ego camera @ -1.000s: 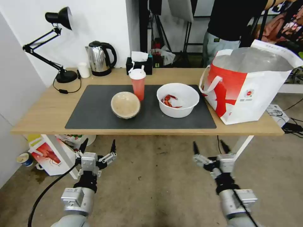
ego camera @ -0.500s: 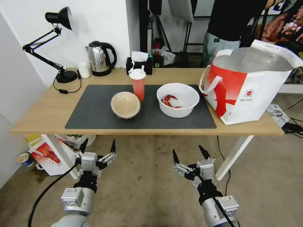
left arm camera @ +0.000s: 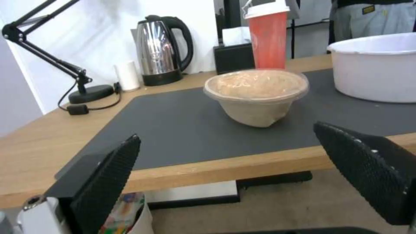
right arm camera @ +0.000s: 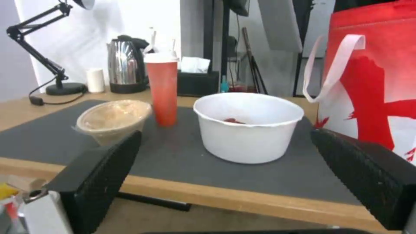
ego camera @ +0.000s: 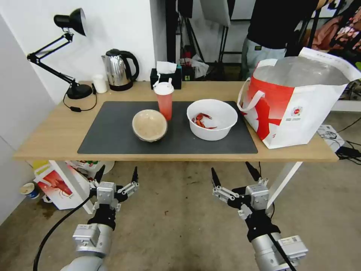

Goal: Pick up the trash from the table and place it into the takeout bag.

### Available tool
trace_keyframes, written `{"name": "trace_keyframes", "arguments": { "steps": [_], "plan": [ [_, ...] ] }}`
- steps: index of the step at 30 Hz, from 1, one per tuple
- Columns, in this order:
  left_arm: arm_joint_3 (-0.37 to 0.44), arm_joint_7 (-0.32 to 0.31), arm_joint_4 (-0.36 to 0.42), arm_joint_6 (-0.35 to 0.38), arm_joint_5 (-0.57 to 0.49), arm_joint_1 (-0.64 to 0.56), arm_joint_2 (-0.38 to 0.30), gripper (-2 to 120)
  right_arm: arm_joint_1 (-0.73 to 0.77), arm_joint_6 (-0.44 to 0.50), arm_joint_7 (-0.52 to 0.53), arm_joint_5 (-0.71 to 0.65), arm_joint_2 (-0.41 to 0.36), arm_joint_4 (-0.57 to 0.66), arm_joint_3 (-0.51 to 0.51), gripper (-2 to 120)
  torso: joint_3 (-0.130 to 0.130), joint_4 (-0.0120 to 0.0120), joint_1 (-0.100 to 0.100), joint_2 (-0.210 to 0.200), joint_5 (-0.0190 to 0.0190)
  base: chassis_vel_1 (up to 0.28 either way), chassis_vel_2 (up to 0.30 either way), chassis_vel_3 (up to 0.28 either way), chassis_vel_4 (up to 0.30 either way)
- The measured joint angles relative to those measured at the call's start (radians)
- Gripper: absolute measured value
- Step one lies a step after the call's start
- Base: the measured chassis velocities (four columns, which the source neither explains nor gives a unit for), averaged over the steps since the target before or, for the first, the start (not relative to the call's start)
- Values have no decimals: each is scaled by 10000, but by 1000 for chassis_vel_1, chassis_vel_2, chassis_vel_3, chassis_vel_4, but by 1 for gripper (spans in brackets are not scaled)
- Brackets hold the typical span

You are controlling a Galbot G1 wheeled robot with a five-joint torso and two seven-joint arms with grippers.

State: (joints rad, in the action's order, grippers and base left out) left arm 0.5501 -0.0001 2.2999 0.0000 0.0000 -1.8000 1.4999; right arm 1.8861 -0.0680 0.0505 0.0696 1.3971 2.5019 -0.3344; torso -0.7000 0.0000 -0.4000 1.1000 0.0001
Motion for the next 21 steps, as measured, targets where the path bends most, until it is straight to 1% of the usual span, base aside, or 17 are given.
{"name": "trace_keyframes", "arguments": {
  "steps": [6, 8, 10, 11, 15, 16, 19, 20, 21],
  "plan": [
    [0, 0, 0, 0, 0, 0, 0, 100, -213, 50, -66, -208, -110, 9, -202, 100, 0, 0, 0, 0, 0, 0, 0, 0, 0],
    [0, 0, 0, 0, 0, 0, 0, 100, -365, 83, -197, -381, -237, 9, -359, 100, 0, 0, 0, 0, 0, 0, 0, 0, 0],
    [0, 0, 0, 0, 0, 0, 0, 100, -604, 117, -385, -652, -523, 9, -627, 100, 0, 1, 0, 0, 0, 0, 0, 0, 0],
    [0, 0, 0, 0, 0, 0, 0, 100, -604, 117, -385, -652, -523, 9, -627, 100, 0, 1, 0, 0, 0, 0, 0, 0, 0],
    [0, 0, 0, 0, 0, 0, 0, 100, -1021, 313, -718, -1425, -1387, 6, -1511, 100, 0, 2, 0, 0, 1, 0, 0, 0, 0],
    [0, 0, 0, 0, 0, 0, 0, 100, -1021, 313, -718, -1425, -1387, 6, -1511, 100, 0, 2, 0, 0, 1, 0, 0, 0, 0],
    [1, 0, 0, 0, 0, 0, 0, 100, -1433, 348, -731, -2484, -2353, 1, -2203, 100, 0, 0, 0, 0, 1, 0, 0, 0, 0],
    [1, 0, 0, 0, 0, 0, 0, 100, -1433, 348, -731, -2484, -2353, 1, -2203, 100, 0, 0, 0, 0, 1, 0, 0, 0, 0],
    [0, 0, 0, 0, 0, 0, 0, 100, -1689, 356, -676, -2940, -2727, 0, -2395, 100, 0, -1, 0, 0, 2, 0, 0, 0, 0]
  ]
}}
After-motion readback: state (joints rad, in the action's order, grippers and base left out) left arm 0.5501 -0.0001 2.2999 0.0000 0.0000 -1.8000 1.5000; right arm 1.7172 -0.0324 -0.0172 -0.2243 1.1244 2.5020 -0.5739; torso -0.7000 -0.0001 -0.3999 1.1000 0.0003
